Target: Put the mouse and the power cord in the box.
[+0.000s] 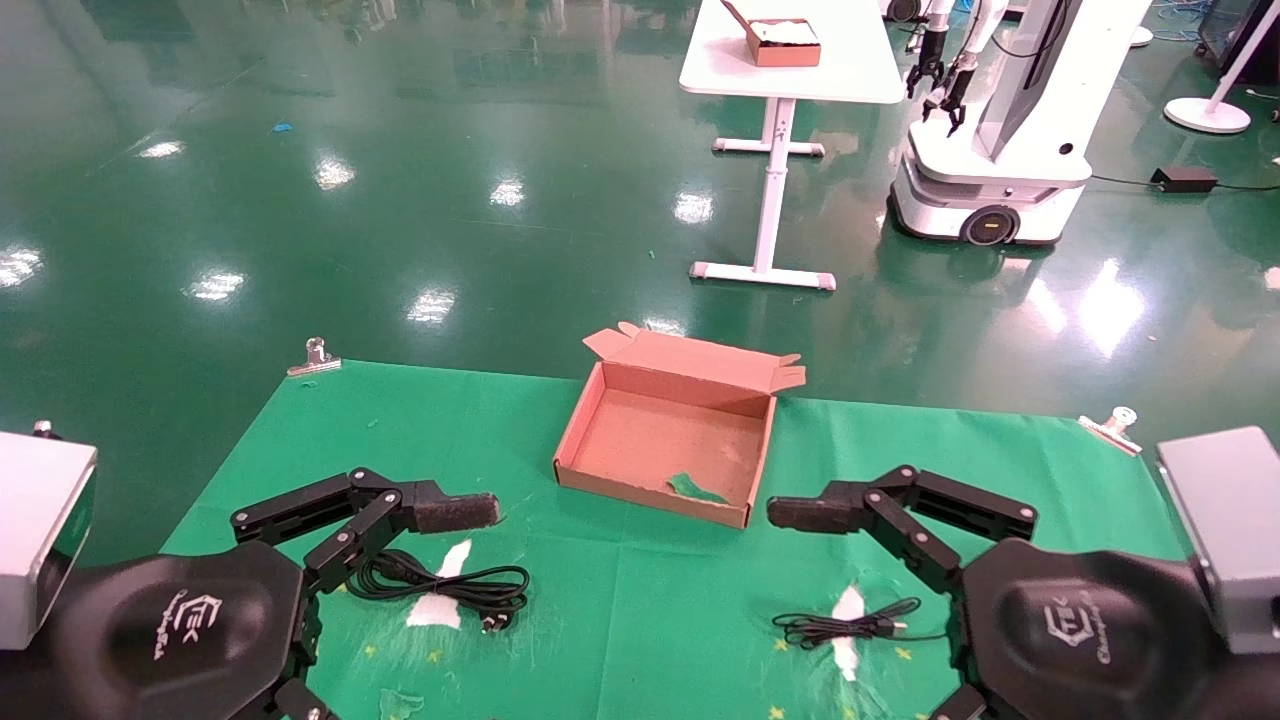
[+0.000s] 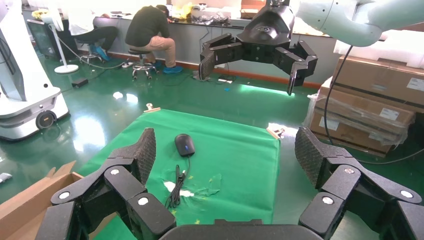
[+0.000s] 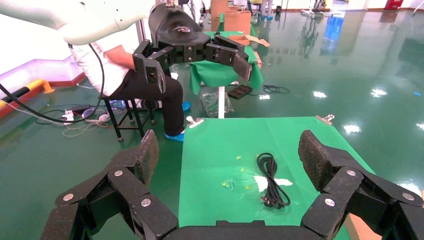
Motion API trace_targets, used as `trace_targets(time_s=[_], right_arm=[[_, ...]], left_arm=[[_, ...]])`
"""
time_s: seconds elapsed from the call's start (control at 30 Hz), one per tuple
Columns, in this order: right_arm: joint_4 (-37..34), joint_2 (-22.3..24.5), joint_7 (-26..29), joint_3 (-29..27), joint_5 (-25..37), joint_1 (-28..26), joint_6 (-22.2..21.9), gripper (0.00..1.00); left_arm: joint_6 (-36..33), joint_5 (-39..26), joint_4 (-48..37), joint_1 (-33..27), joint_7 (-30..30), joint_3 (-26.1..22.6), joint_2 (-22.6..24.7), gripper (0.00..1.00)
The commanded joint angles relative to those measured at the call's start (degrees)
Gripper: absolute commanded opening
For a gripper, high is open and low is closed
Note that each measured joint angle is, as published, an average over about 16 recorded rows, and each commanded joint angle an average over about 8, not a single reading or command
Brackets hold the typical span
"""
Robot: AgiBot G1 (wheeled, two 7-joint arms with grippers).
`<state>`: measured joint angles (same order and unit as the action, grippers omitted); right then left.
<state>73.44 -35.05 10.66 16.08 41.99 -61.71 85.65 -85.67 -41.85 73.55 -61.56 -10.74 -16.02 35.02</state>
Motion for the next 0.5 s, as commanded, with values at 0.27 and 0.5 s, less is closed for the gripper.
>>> trace_targets(time_s=[0.27,0.5], right_arm=[[0.0,0.0,0.0,0.0,0.0,0.0,0.0,1.0],[0.0,0.0,0.0,0.0,0.0,0.0,0.0,1.0]], left_arm=[[0.0,0.0,0.0,0.0,0.0,0.0,0.0,1.0],[0.0,0.0,0.0,0.0,0.0,0.0,0.0,1.0]])
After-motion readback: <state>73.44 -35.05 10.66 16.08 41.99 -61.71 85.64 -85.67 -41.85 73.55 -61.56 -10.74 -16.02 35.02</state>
